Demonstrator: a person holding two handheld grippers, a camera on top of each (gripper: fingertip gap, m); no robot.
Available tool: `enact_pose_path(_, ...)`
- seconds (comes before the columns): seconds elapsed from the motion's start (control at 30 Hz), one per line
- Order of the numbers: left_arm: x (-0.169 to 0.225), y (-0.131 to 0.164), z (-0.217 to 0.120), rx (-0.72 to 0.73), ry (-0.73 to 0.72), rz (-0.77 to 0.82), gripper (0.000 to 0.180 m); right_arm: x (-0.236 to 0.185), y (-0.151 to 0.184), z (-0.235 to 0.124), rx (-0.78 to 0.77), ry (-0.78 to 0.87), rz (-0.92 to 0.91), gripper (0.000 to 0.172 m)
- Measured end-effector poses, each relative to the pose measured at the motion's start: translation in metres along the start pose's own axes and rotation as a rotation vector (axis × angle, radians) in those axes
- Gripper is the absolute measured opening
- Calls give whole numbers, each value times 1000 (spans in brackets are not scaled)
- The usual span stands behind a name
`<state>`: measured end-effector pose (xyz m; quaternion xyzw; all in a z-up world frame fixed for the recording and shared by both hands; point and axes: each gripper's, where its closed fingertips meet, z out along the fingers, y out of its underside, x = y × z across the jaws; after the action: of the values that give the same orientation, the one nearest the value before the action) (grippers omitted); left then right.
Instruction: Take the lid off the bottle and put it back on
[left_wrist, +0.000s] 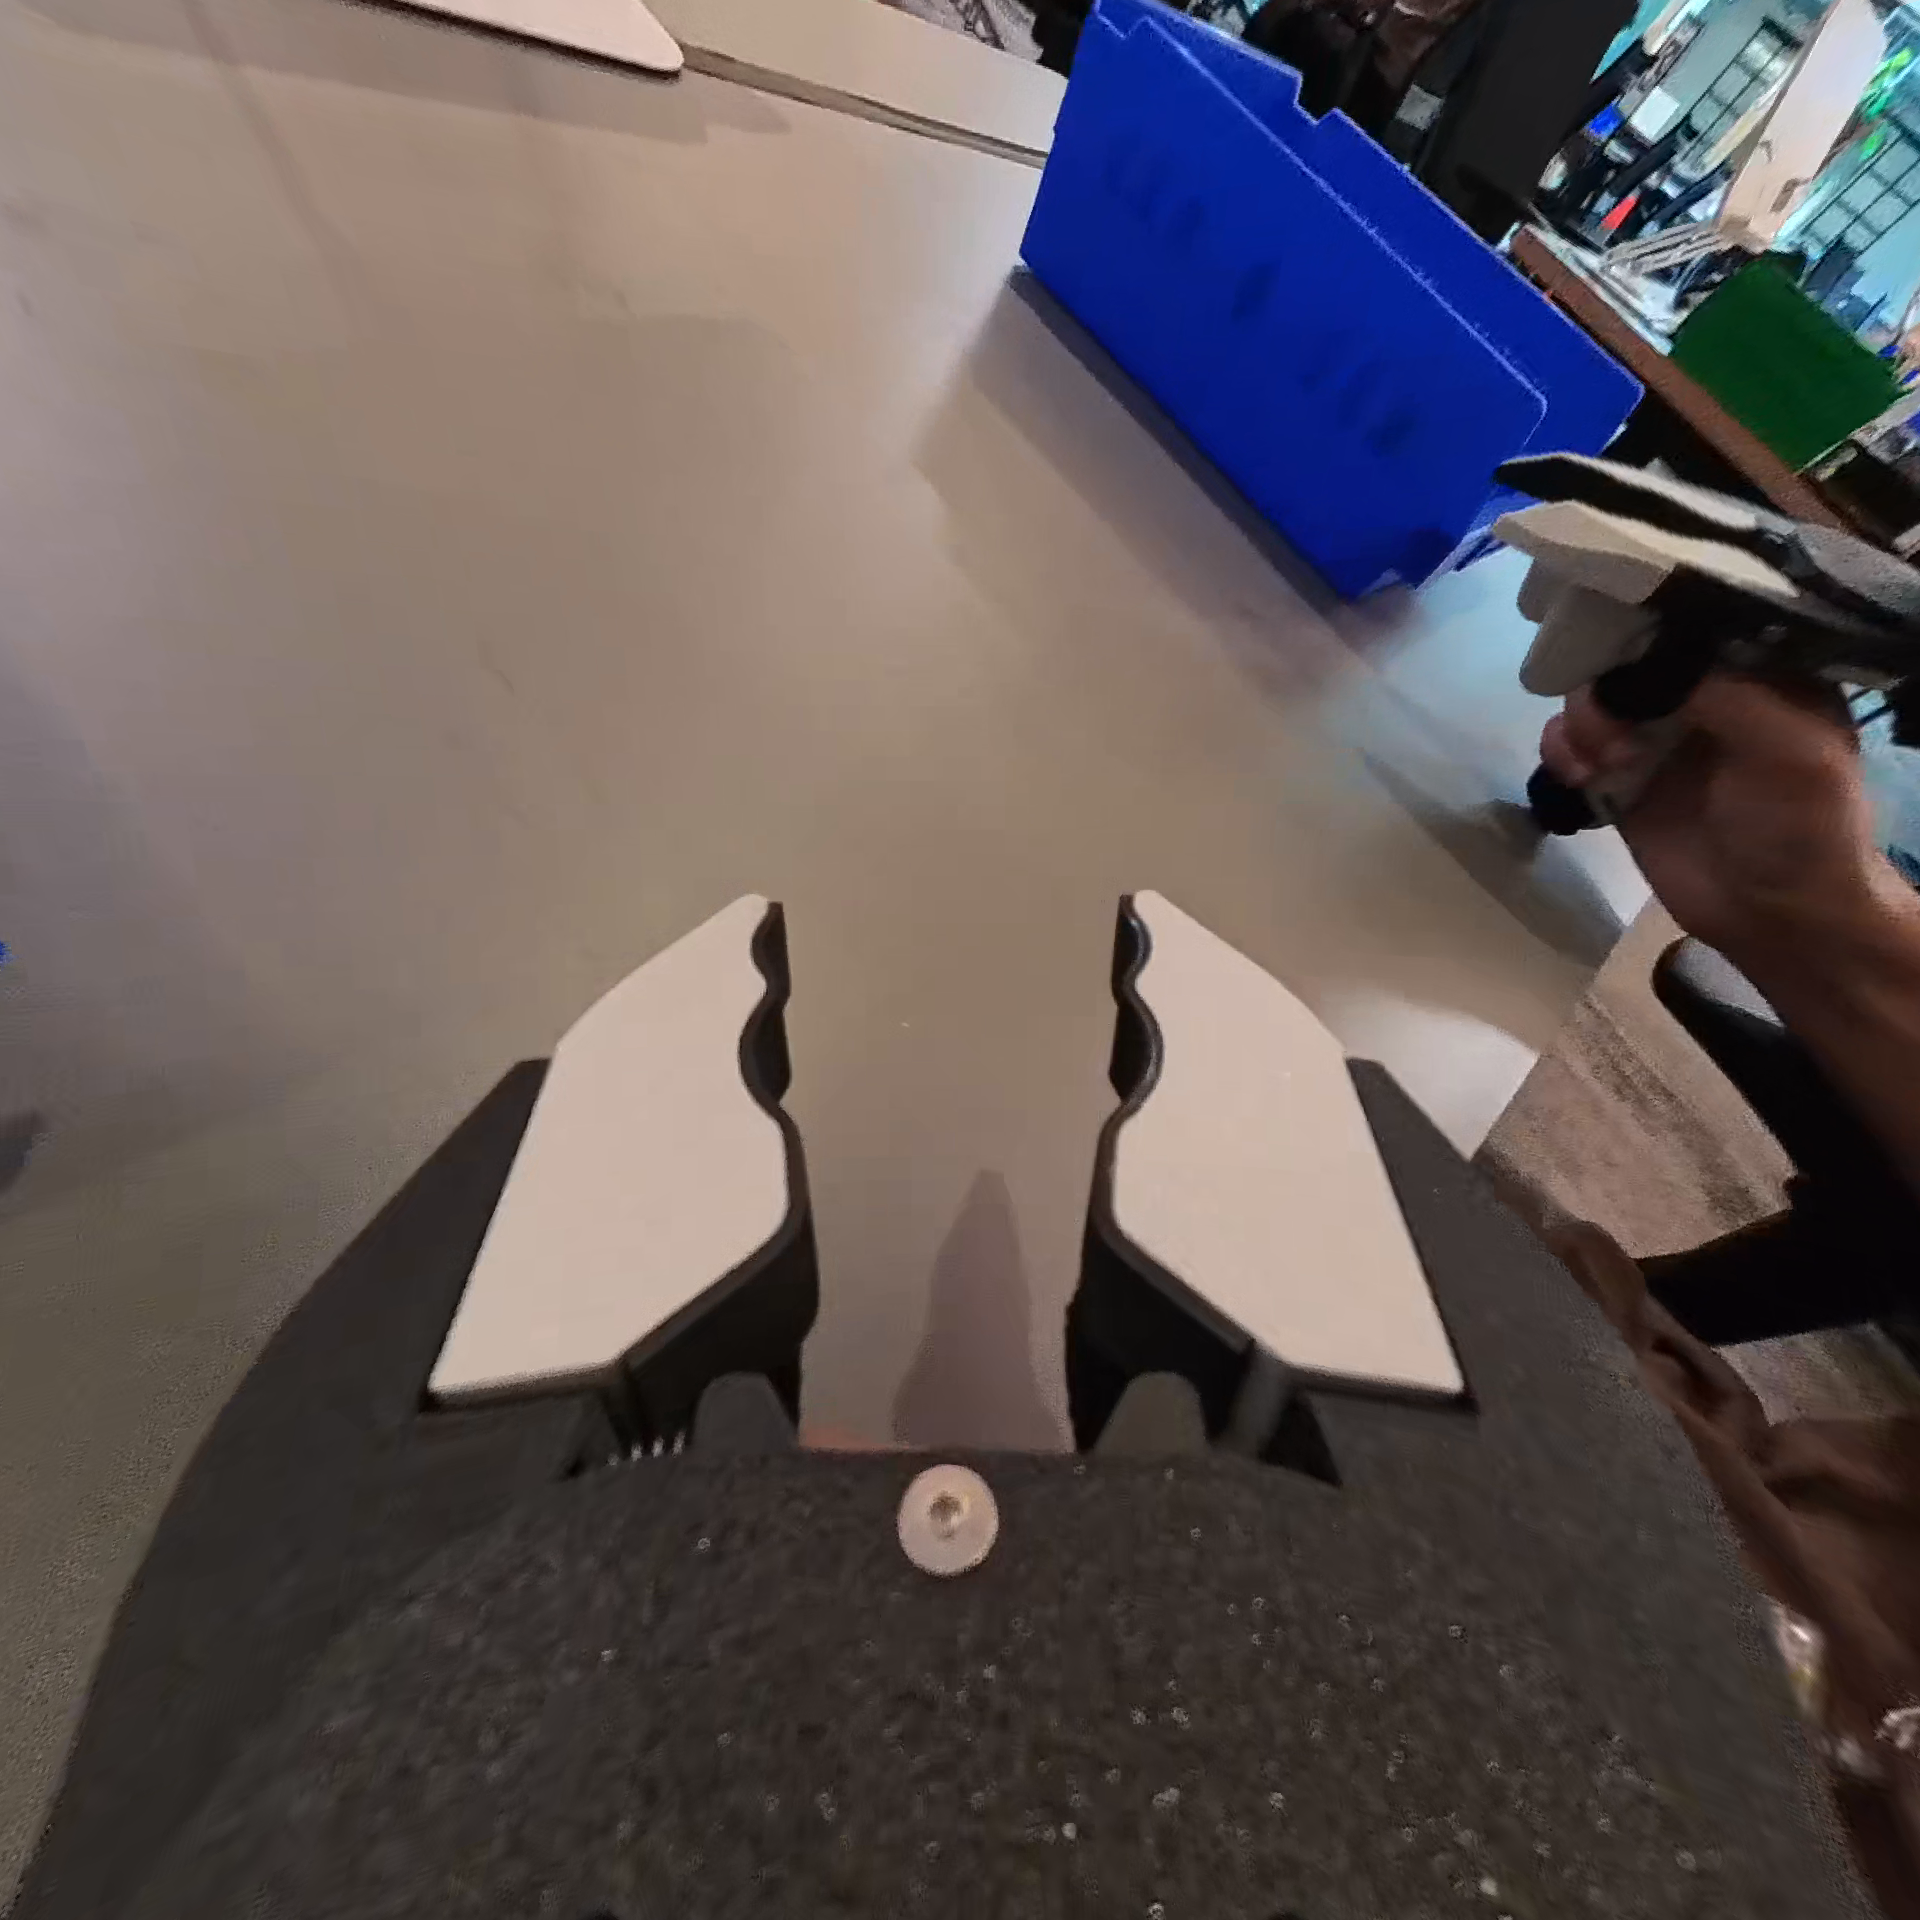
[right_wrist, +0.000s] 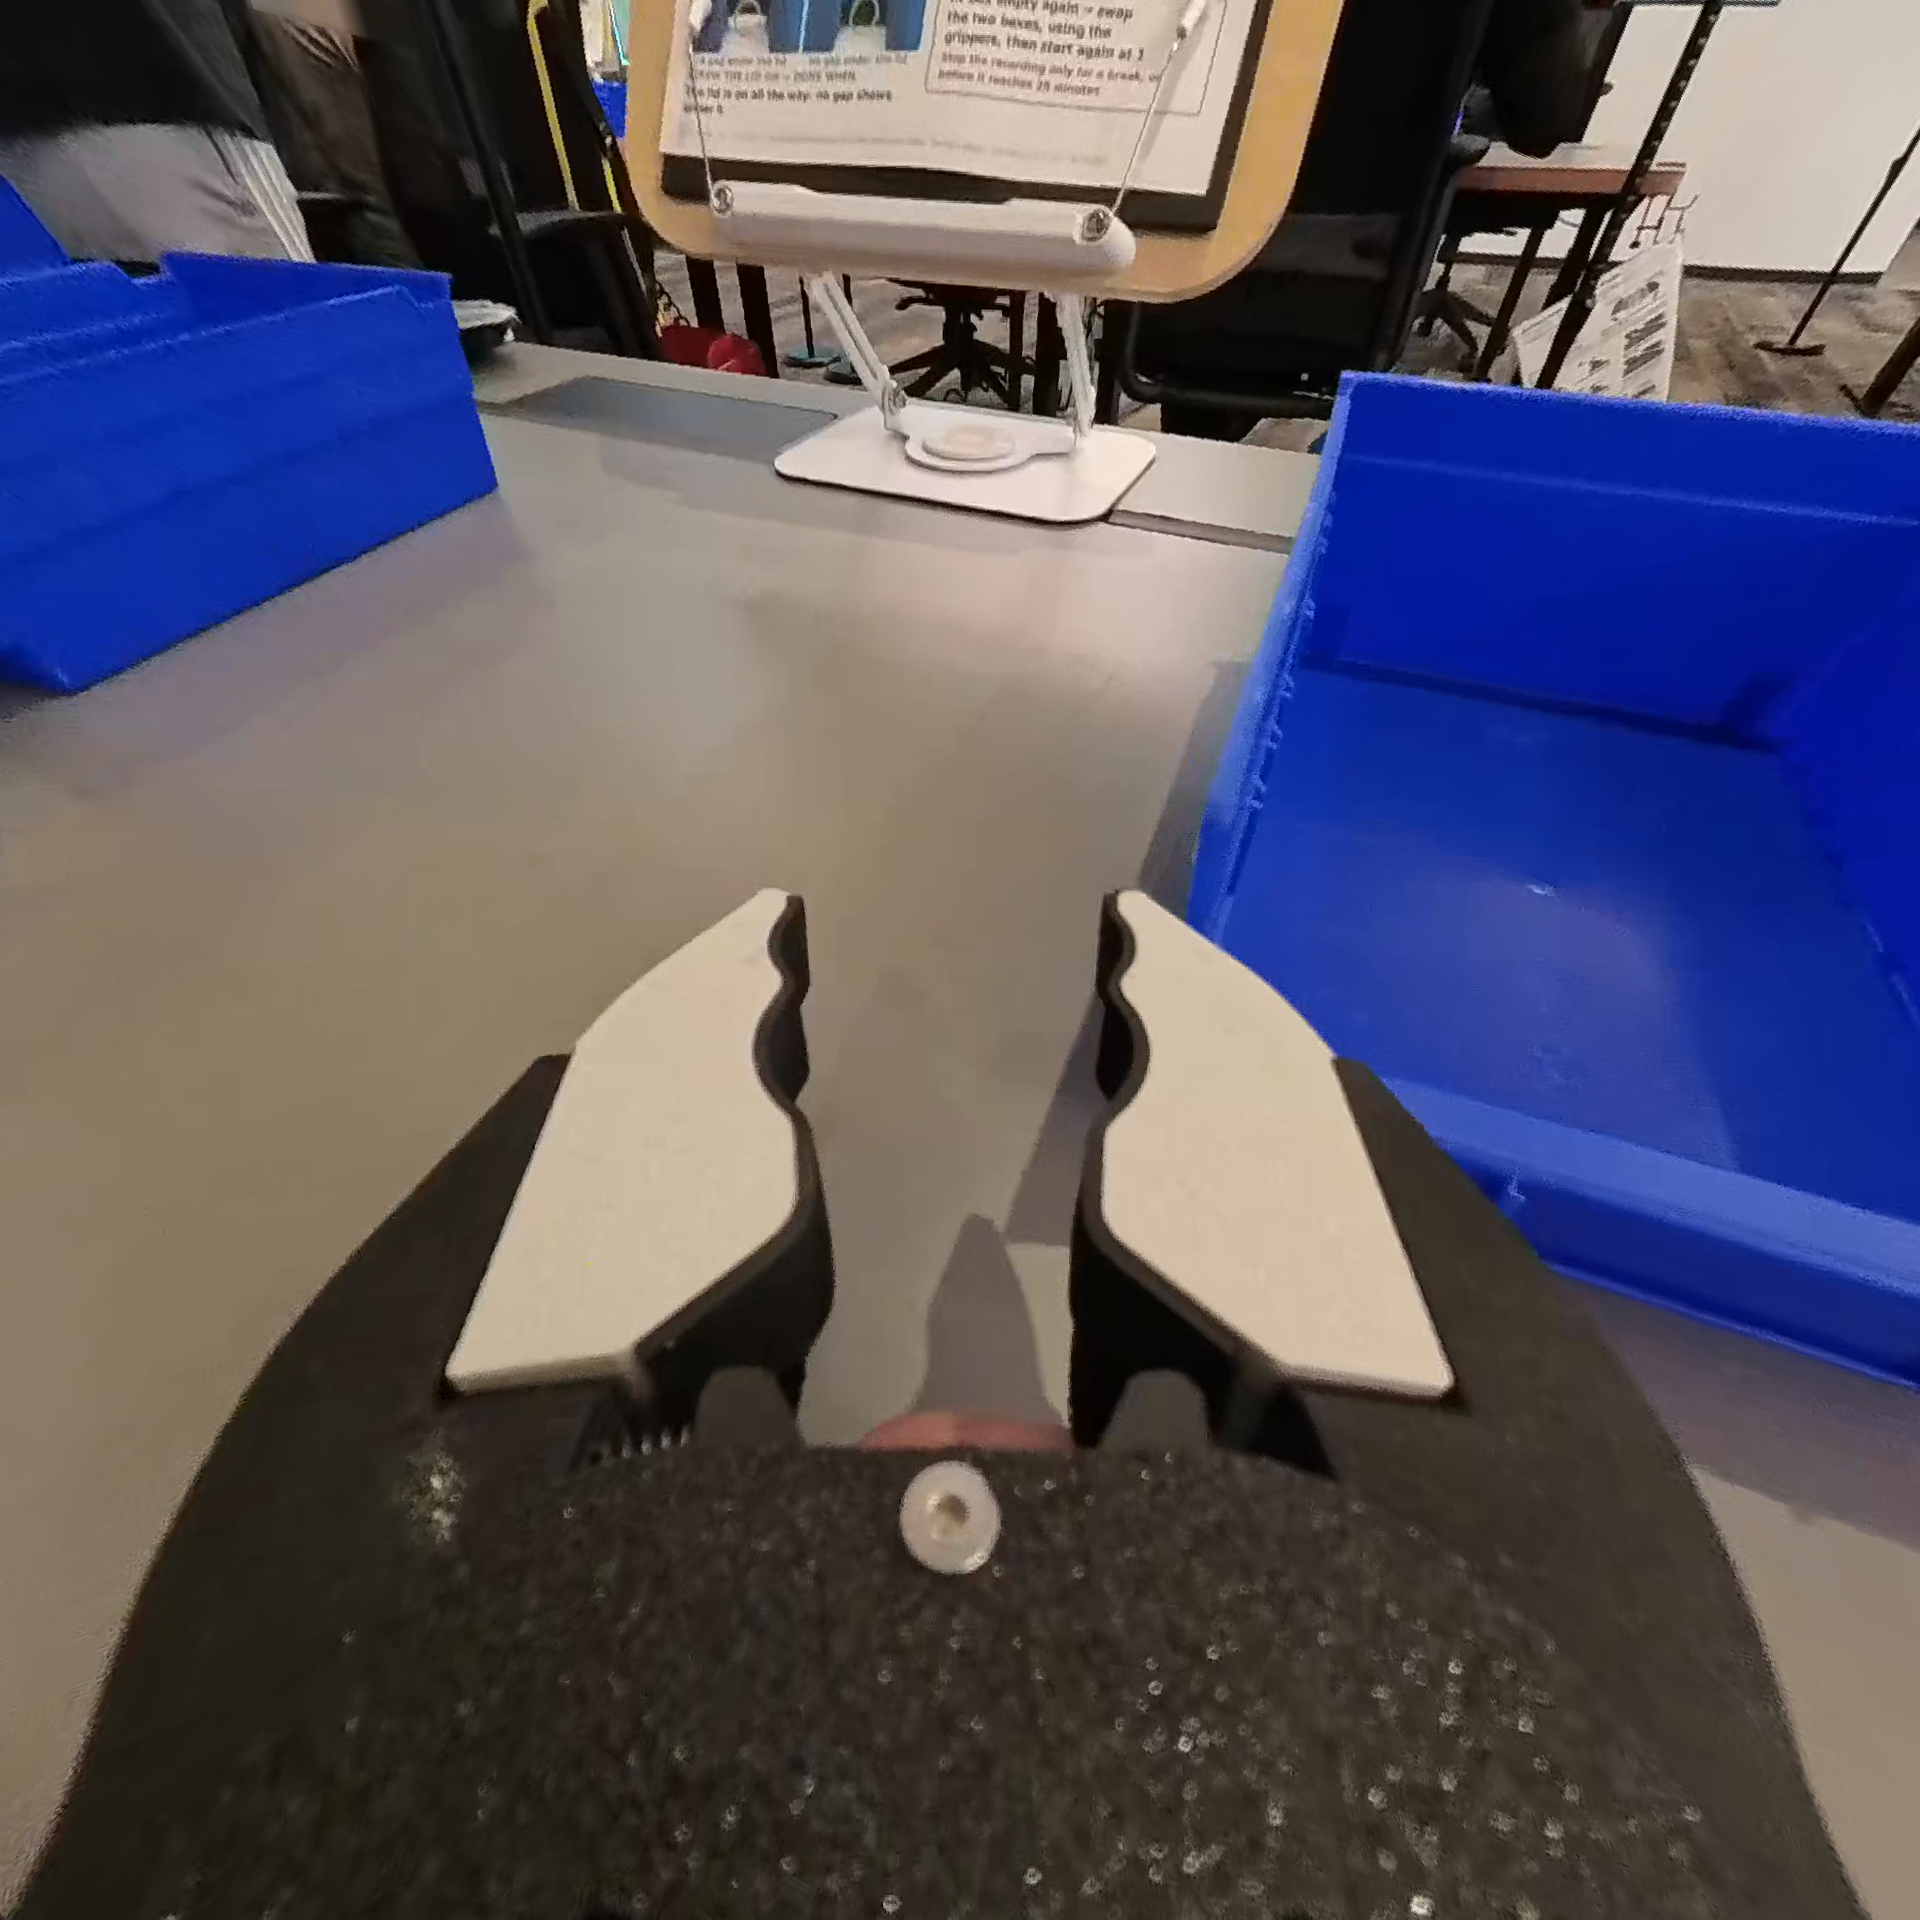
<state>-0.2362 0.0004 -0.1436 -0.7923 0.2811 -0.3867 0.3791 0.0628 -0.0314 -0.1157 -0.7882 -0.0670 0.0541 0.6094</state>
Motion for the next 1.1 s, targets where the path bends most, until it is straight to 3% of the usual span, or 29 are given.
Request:
enact_pose_path(0.47, -11, 1, -15, 9, -133, 84, 55, -5, -4, 2, 15, -2, -45, 51)
enact_pose_path(0.7, -18, 2, -20, 13, -129, 26, 55, -11, -4, 8, 5, -11, -80, 49)
enact_pose_path(1.1, -23, 7, -17, -20, -174, 82, 55, -14, 0, 11, -18, -15, -108, 49)
